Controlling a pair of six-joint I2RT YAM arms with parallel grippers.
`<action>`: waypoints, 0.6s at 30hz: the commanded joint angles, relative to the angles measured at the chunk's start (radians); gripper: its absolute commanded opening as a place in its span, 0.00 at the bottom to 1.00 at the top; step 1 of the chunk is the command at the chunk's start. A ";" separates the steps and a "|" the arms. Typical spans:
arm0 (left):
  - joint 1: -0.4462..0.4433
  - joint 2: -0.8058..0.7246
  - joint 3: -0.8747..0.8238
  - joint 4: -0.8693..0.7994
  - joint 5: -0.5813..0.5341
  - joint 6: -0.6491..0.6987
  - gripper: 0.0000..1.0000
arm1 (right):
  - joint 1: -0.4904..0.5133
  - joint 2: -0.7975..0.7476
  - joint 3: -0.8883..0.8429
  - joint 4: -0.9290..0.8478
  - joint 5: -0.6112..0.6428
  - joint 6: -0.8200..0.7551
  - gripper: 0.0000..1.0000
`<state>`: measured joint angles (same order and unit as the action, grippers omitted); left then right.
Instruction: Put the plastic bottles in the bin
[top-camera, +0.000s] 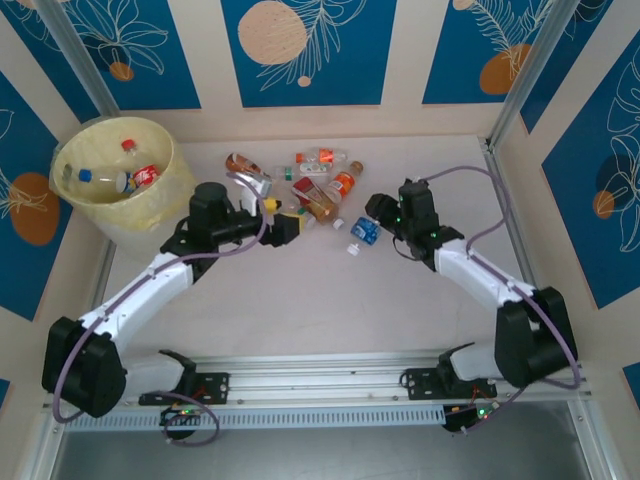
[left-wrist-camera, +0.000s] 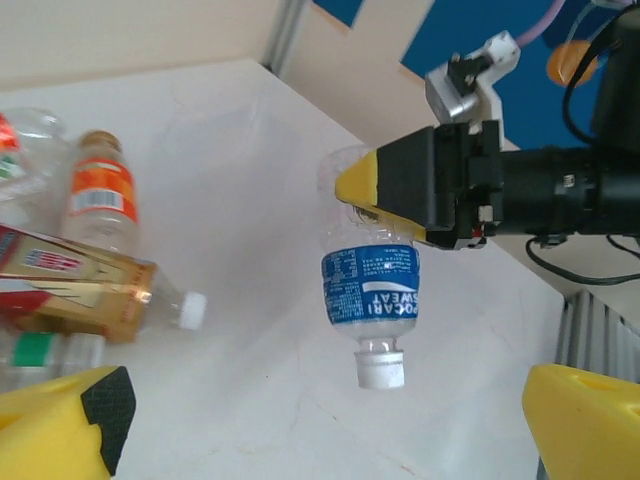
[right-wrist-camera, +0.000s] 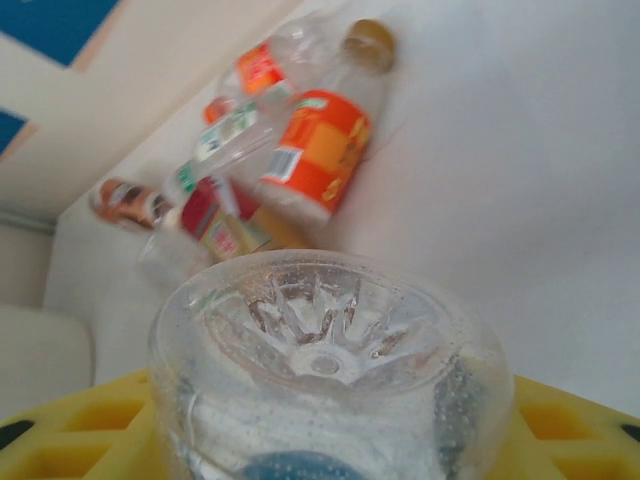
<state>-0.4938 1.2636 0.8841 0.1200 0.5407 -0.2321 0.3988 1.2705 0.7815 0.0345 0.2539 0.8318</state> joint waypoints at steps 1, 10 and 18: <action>-0.067 0.053 0.038 0.001 -0.030 0.095 1.00 | 0.033 -0.084 -0.060 0.139 -0.002 -0.016 0.52; -0.210 0.233 0.129 0.026 0.002 0.152 1.00 | 0.096 -0.115 -0.065 0.179 -0.062 -0.034 0.53; -0.273 0.345 0.187 0.034 -0.137 0.159 1.00 | 0.128 -0.098 -0.050 0.194 -0.067 0.015 0.53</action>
<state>-0.7540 1.5791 1.0393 0.1207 0.4709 -0.0940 0.5167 1.1748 0.7139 0.1726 0.2073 0.8227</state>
